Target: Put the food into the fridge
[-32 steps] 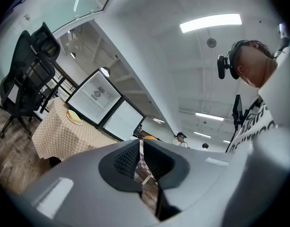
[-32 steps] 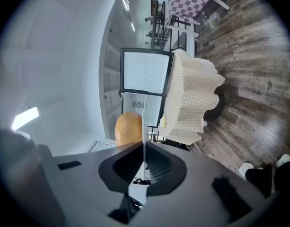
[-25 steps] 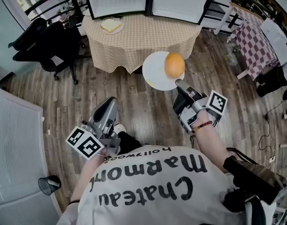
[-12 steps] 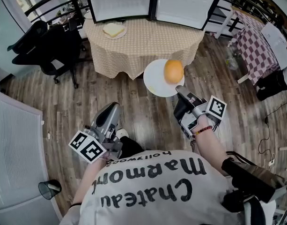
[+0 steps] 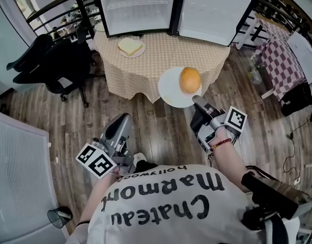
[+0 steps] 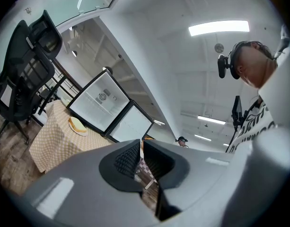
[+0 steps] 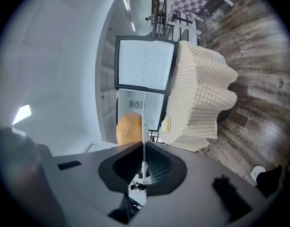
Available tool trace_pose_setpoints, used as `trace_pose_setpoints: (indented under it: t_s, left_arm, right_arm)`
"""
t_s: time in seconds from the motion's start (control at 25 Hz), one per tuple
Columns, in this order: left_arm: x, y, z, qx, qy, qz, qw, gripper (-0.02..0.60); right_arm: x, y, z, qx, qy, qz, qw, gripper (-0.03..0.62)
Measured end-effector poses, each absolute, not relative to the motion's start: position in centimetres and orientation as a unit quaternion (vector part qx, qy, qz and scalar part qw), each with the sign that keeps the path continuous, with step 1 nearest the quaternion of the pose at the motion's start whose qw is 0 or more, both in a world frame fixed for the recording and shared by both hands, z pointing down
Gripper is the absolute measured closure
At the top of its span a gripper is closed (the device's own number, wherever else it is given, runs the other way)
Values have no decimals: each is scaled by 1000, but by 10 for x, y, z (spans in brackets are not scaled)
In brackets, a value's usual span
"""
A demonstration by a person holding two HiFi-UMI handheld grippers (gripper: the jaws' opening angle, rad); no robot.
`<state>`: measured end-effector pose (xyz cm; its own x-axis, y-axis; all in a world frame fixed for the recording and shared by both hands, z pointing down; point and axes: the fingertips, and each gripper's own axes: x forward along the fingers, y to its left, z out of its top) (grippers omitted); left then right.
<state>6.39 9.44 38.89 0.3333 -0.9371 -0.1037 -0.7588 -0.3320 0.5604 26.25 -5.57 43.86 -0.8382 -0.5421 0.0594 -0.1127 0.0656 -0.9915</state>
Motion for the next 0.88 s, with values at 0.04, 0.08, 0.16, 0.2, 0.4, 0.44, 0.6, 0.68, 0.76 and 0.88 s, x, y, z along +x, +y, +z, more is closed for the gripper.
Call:
trace_pose_setpoints:
  t_s: [0.04,0.08,0.16,0.2,0.4,0.44,0.6,0.68,0.76,0.88]
  left_arm:
    - [55,88,387,789,-536,-213,211,571]
    - [46,81,384,790,-535,-215,211,571]
    - [27,68,381,793,-530,-215,212,578]
    - [17,61,379,794,-529,-210,212,578]
    - [-34,29,377,800,-538,-164,210,578]
    - [-43,23,375,803,-536,-158,208,578]
    - [-76,-1,371,818,-516,-150,204,578]
    - [-90,-14,372,827,-507,-140,201,578]
    - [-102,-29,370,832,-502,-135,194,578]
    - [-111,-52,368,836,-495,-139,191,578]
  right_arm:
    - [255,-62,437,-231,712,-642,168,568]
    - [247,-69,435,-231,712,-641,170,568]
    - [230,-83,431,-235,709,-641,177,568]
    - [221,-89,429,-236,708,-641,180,568]
    - [174,-117,419,-233,706,-641,192,568]
    - [165,-121,418,-232,705,-641,194,568]
    - [136,-144,417,-238,703,-637,210,569]
    - [127,-156,417,-241,703,-631,222,569]
    - [121,-169,418,-246,704,-625,232,569]
    - [112,-184,416,-252,705,-620,236,569]
